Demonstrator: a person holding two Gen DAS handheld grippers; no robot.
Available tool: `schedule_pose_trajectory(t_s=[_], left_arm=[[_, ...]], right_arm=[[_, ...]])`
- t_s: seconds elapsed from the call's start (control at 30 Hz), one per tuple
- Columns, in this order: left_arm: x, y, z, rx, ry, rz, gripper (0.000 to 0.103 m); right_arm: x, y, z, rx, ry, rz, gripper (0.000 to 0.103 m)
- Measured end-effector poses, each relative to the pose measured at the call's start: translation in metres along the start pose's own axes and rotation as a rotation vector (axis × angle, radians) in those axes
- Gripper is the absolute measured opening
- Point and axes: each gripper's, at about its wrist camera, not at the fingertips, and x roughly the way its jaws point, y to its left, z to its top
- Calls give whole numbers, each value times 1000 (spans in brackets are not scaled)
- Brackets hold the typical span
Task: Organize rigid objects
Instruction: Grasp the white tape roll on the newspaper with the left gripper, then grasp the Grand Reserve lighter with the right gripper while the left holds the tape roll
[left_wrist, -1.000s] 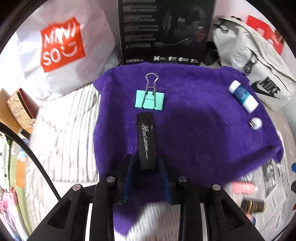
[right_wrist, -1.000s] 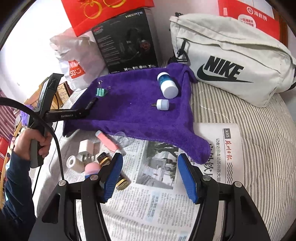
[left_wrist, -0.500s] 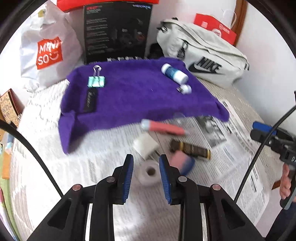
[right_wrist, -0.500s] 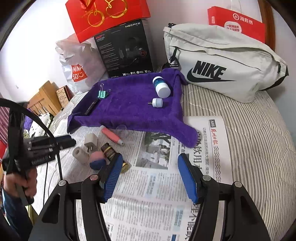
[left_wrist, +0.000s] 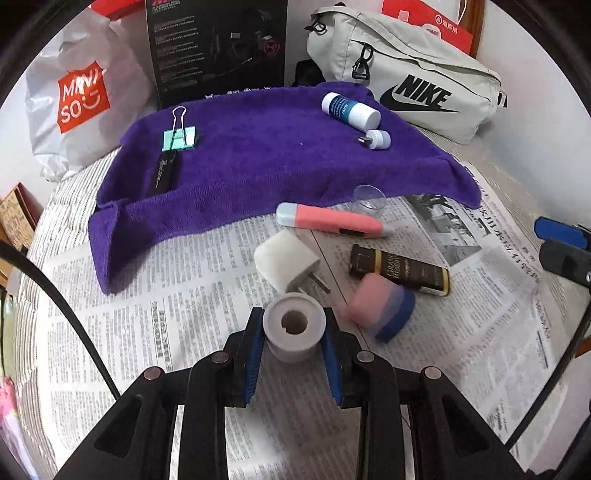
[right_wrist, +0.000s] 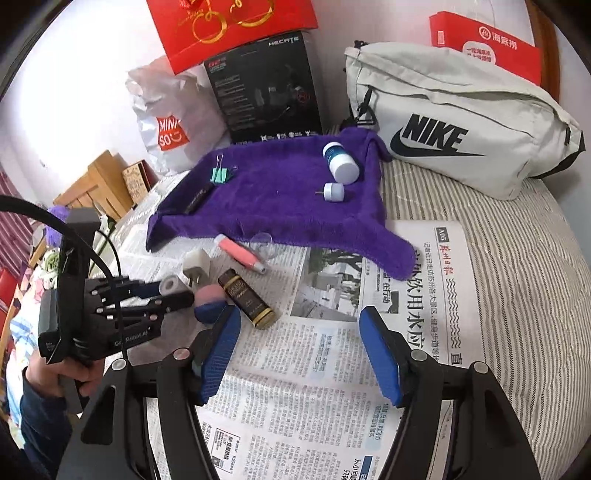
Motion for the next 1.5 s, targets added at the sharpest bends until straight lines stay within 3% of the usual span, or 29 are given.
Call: schedule_pose_trajectory(t_s=[0.13, 0.3, 0.4, 0.67, 0.8, 0.87, 0.97, 1.13, 1.23, 1.4, 1.5], left_arm=[[-3, 7, -4, -4, -27, 17, 27], [-14, 44, -25, -81, -49, 85, 27], [-17, 56, -34, -112, -77, 66, 27], [-18, 53, -40, -96, -120, 83, 28], [-19, 57, -41, -106, -121, 70, 28], [-19, 56, -41, -102, -120, 76, 28], [-19, 54, -40, -93, -117, 89, 28], [-19, 59, -41, -119, -121, 54, 28], [-18, 55, -40, -104, -117, 75, 28], [-18, 54, -40, -103, -117, 75, 28], [-18, 55, -40, -104, -117, 73, 28]], right_arm=[[9, 4, -3, -21, 17, 8, 66], [31, 17, -3, -73, 29, 56, 66], [47, 25, 1, -109, 44, 86, 66], [84, 52, 13, -392, 79, 57, 63], [103, 58, 15, -482, 121, 37, 52], [105, 59, 15, -481, 124, 88, 37], [101, 55, 15, -443, 125, 84, 27], [78, 27, 6, -275, 149, -4, 25], [71, 13, 0, -177, 140, -70, 25], [69, 20, -13, -181, 113, -123, 26], [65, 18, -17, -179, 127, -92, 26]])
